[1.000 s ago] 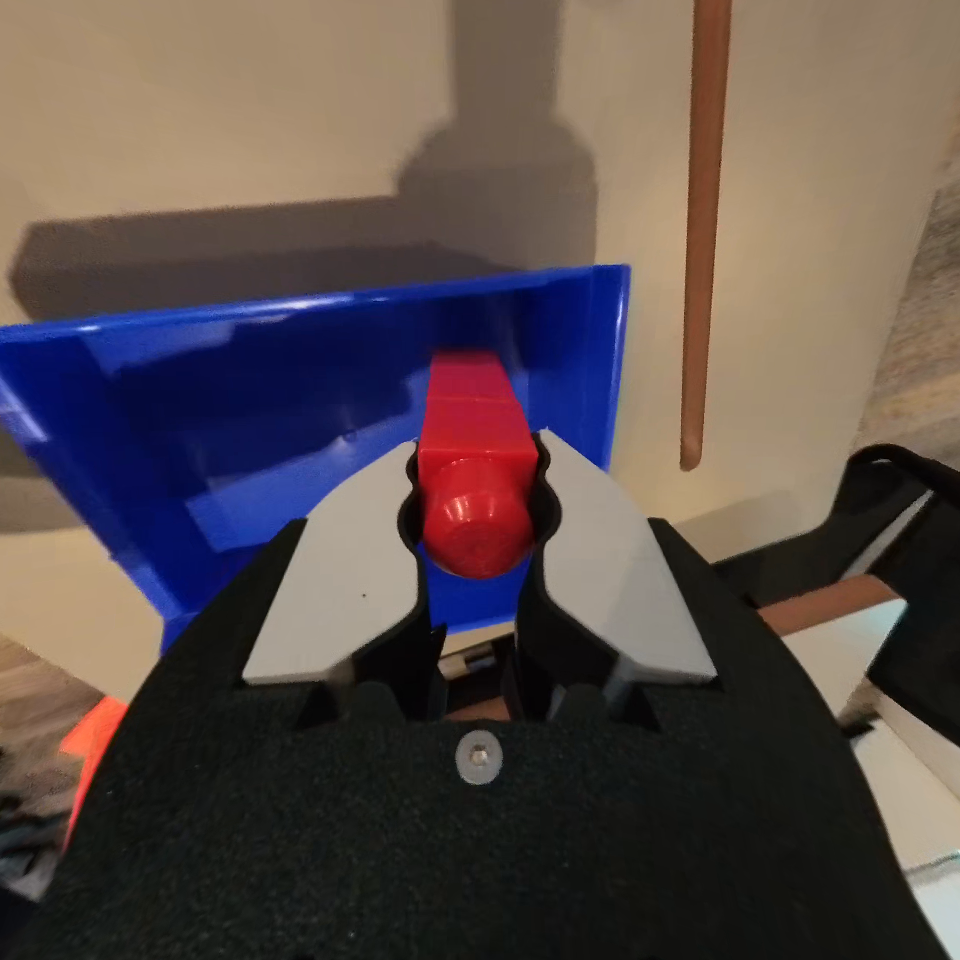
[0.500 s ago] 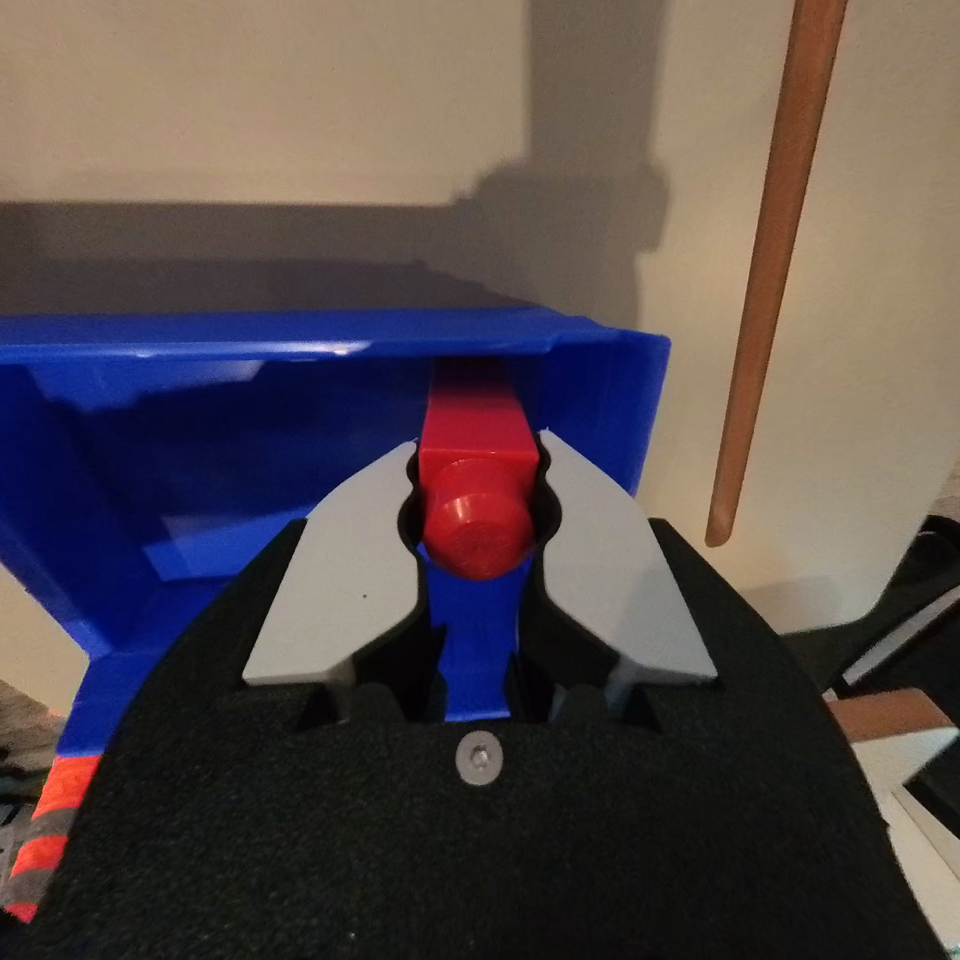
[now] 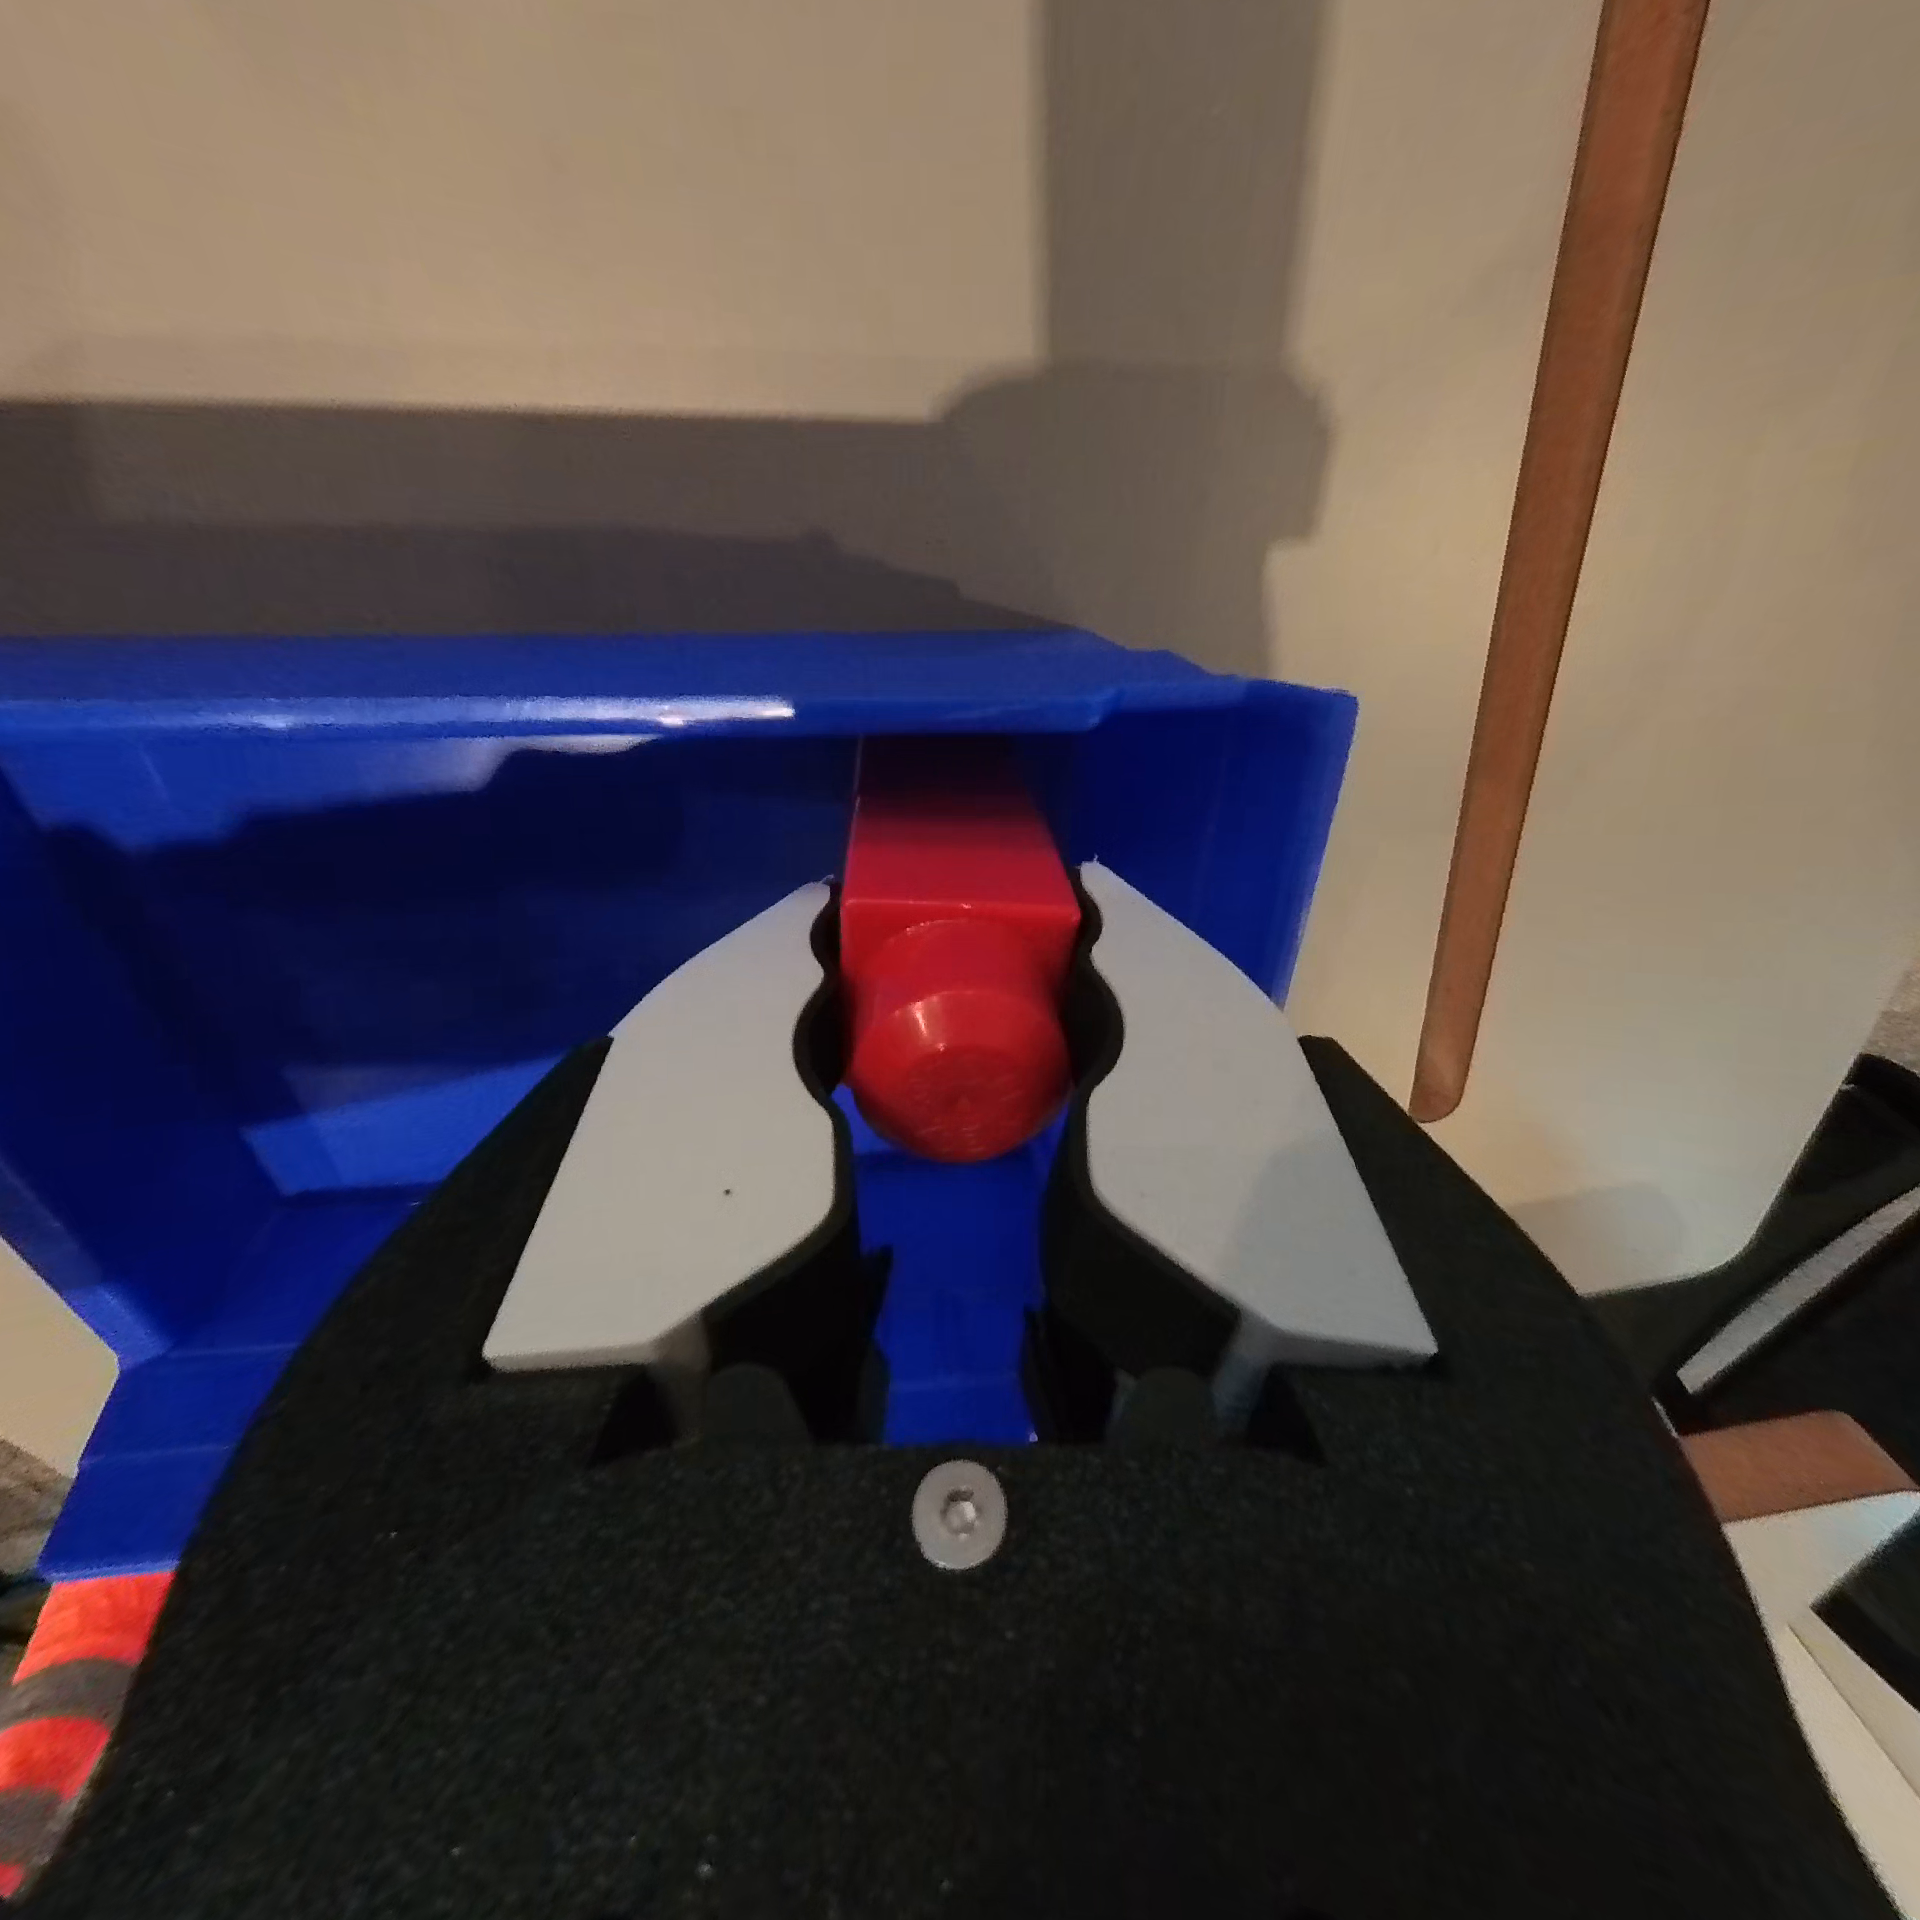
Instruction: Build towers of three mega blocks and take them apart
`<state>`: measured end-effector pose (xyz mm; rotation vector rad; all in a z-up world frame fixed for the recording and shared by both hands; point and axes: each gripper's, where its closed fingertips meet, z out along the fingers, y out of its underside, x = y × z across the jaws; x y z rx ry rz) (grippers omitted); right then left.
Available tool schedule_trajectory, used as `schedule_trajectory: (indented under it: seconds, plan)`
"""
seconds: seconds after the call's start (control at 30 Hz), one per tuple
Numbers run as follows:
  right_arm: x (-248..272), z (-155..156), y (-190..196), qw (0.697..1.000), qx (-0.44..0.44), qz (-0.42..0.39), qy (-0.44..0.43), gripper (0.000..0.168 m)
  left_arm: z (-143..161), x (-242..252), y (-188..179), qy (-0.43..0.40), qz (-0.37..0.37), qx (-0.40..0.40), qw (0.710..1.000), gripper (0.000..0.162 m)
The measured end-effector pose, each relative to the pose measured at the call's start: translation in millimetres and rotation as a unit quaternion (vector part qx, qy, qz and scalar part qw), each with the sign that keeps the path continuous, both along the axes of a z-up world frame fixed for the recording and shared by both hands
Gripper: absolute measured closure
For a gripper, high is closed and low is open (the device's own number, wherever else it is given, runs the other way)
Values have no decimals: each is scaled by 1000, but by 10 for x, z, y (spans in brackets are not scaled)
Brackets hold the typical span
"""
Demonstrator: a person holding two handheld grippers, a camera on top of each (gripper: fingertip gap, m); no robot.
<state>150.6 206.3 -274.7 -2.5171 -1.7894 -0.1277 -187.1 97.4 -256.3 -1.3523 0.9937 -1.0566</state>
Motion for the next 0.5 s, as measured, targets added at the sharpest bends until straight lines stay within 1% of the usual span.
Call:
schedule_trajectory:
  seconds: [0.1, 0.3, 0.5]
  plan:
    - [7, 4, -5, 1000, 0, -2, -2, 129, 3, 1, -5, -1, -2, 1, 1000, 76]
    - [-15, 98, -7, 1000, 4, -6, 1, 120, 12, -4, -2, -5, -1, 1, 1000, 77]
    - [2, 313, -8, 1000, 24, -12, -8, 118, 23, -10, 1, -10, -2, 0, 1000, 78]
